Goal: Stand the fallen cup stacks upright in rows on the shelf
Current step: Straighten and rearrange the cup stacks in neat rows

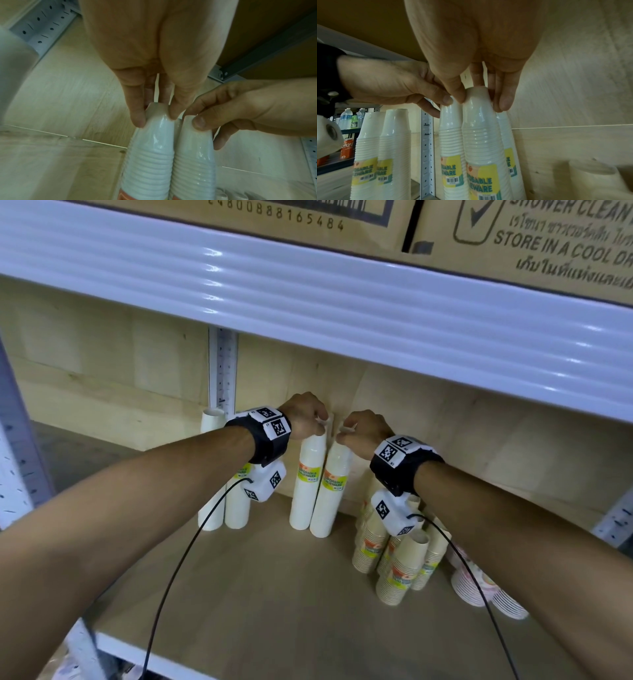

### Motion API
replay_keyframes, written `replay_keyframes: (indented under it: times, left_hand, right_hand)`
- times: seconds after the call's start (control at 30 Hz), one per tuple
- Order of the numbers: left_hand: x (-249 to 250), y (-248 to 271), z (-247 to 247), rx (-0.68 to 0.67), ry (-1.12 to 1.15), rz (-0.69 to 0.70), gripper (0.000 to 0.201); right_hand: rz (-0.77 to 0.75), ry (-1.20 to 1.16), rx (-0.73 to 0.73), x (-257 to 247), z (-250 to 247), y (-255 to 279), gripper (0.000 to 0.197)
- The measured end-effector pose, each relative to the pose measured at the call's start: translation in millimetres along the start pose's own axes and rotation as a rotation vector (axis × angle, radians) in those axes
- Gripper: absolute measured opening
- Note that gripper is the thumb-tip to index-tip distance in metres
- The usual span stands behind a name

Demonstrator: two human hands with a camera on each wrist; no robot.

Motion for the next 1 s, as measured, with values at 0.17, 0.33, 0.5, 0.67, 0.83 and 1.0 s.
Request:
replay_keyframes:
  times: [0.17, 0.33, 0.5, 0.67, 0.83, 1.0]
  left_hand:
    - [2, -1, 0, -0.021, -0.036, -0.01, 0.039]
    - [3, 4, -8, -0.021, -0.042, -0.022, 0.042]
    - [2, 15, -33, 0.01, -0.057, -0.037, 0.044]
    - [-11, 29, -67, 0.076, -0.136, -0.077, 0.037]
    - [-38, 49, -92, 0.117, -0.165, -0.164, 0.037]
    - [-73, 76, -103, 0.139, -0.157, -0.263, 0.04]
  right_hand:
    - [-0.022, 0.01, -0.014, -1, 1, -4, 0.031]
    - [-0.037, 0.029, 0.021, -4, -5, -6, 0.033]
    - [-0.083, 0.062, 0.077, -20, -16, -7, 0.033]
    - [-0.145, 0.033, 0.1, -47, -20, -12, 0.036]
    - [-0.22, 0.029, 0.086, -86, -8, -17, 0.038]
    - [-0.268, -0.018, 0.052, -118, 17, -22, 0.039]
Point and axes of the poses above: each hand's wrist, its own y-axis away from the middle knuckle, its own z-axis out of the palm, x = y × z, the point moved 6 cm from there along -y, towards the middle knuckle, and after that the axes turned 12 degrees about -x, right-handed, at the moved point
